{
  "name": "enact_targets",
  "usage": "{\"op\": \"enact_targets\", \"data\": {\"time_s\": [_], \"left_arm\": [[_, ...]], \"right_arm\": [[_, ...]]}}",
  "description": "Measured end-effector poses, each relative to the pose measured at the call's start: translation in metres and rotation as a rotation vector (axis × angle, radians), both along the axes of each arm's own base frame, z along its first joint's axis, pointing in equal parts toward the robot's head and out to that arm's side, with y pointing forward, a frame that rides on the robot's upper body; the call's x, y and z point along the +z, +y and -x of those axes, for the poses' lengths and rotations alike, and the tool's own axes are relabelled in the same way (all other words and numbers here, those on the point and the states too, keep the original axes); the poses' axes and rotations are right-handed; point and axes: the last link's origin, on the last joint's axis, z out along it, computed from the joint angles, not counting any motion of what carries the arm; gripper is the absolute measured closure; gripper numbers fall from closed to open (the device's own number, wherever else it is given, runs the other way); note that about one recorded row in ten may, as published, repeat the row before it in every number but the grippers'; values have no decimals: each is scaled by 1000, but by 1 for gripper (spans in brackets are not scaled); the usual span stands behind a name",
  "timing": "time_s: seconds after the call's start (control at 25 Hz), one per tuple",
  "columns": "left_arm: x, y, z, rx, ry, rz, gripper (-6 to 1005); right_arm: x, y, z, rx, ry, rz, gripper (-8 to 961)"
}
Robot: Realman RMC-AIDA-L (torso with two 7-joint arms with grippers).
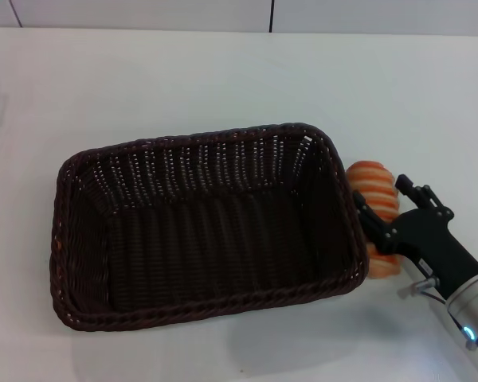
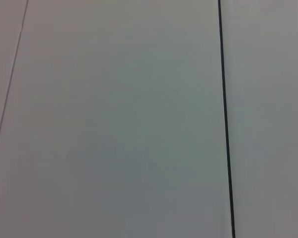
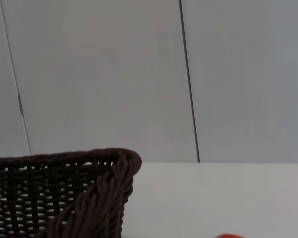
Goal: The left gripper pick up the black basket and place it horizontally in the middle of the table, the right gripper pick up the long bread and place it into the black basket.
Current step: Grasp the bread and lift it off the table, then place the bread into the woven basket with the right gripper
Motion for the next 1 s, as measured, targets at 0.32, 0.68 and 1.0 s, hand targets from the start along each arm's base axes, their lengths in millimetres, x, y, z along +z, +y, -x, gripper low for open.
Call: {"op": "enact_targets", "data": {"time_s": [0.32,0.68,1.0], "left_arm": [[0,0,1,5,-2,-2,215],[-1,-1,2,8,-2,3,214],[-3,-1,3,12,-4,10,214]], "right_arm": [[4,-6,-5,-34,28,-24,212],[51,-43,12,157,176,-320,338],[46,-53,58,493,246,-236,419]]}}
